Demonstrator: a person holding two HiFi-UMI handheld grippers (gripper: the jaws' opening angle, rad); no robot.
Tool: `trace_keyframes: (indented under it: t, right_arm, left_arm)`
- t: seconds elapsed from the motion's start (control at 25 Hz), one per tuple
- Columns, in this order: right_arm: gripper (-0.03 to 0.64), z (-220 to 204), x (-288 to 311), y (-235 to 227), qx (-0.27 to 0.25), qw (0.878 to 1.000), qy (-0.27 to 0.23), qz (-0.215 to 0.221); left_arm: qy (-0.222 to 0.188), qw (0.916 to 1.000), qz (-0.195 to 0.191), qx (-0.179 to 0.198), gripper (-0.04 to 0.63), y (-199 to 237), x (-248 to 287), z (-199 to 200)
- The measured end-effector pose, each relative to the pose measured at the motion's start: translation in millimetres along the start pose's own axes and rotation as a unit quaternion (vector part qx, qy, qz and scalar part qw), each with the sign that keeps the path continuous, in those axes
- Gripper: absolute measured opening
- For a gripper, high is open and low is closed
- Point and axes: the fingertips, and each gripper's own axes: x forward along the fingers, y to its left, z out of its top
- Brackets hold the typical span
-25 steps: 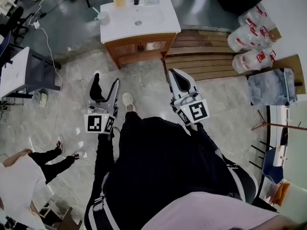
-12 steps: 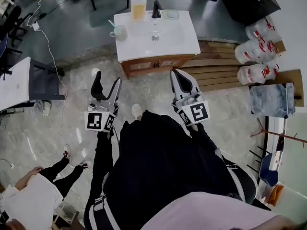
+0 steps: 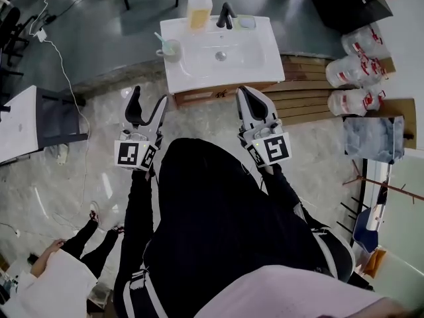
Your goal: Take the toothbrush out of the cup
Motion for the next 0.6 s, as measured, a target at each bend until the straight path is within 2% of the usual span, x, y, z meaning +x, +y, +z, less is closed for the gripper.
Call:
trace_keyframes:
  t: [0.28, 0.44, 0.6]
  right_arm:
    - [0.002, -18, 44, -28, -0.01, 1.0, 0.014, 0.017]
    - [0.002, -33, 72, -48, -0.012, 0.999, 0.026, 0.033]
    - [0.002, -52, 96, -71, -0.013, 0.998, 0.038, 0.04]
  left_arm:
    - [0.012, 0.9997, 0.009, -0.019, 0.312, 35, 56, -27]
    - [0.042, 0.9986, 0.023, -0.023, 0.312, 59, 93, -59]
    - [0.075, 0.9953, 0.039, -0.047, 0.313, 86, 130, -100]
